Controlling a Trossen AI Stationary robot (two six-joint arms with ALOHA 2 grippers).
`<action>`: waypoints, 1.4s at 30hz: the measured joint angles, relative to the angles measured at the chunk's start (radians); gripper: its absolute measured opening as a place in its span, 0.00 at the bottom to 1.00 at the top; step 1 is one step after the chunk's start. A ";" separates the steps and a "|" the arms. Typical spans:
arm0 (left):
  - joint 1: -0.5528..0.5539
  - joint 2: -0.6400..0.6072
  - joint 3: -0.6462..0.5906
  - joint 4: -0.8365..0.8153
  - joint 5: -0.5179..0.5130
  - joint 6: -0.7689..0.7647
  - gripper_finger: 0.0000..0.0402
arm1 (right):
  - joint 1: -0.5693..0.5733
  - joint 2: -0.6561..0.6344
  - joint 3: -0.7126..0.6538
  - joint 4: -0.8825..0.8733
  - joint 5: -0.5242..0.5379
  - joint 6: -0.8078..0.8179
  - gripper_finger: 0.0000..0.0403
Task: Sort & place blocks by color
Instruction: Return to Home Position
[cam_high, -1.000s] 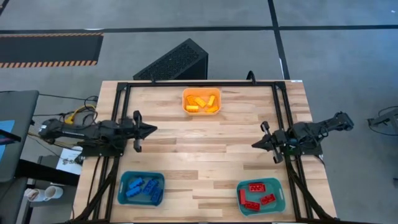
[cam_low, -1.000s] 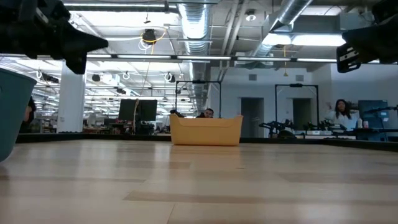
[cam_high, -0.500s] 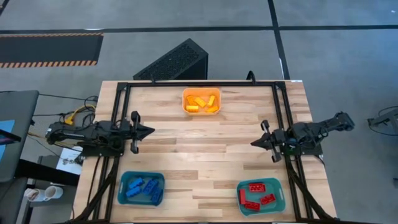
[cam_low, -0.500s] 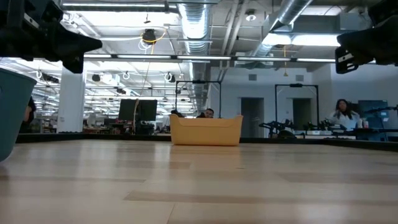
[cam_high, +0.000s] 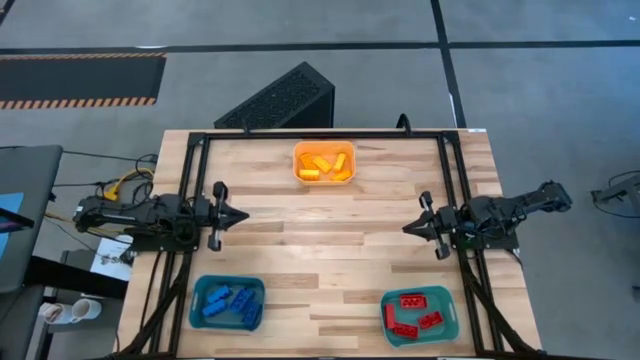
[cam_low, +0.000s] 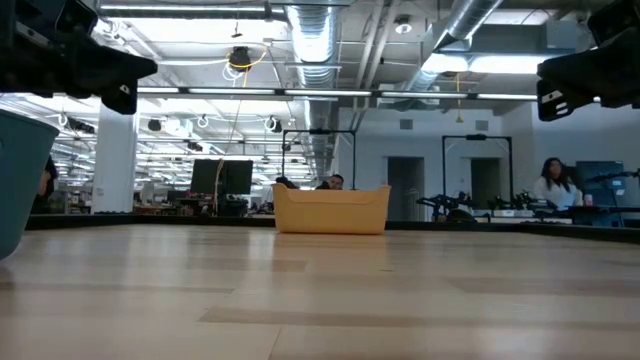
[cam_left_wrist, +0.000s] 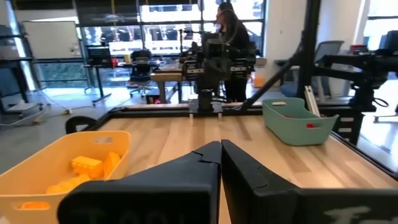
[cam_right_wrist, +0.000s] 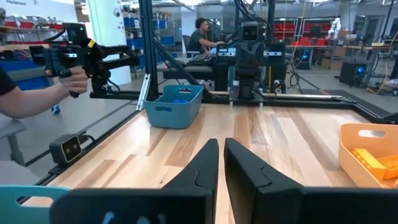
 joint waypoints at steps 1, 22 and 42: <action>0.000 0.000 0.000 -0.002 0.008 0.001 0.00 | 0.000 0.000 0.000 0.000 0.000 0.000 0.12; -0.001 0.000 -0.002 -0.020 0.095 -0.089 0.00 | 0.000 0.000 0.000 0.002 0.002 0.000 0.13; -0.001 0.000 -0.003 -0.020 0.091 -0.070 0.00 | 0.000 0.000 -0.001 0.002 0.002 0.000 0.13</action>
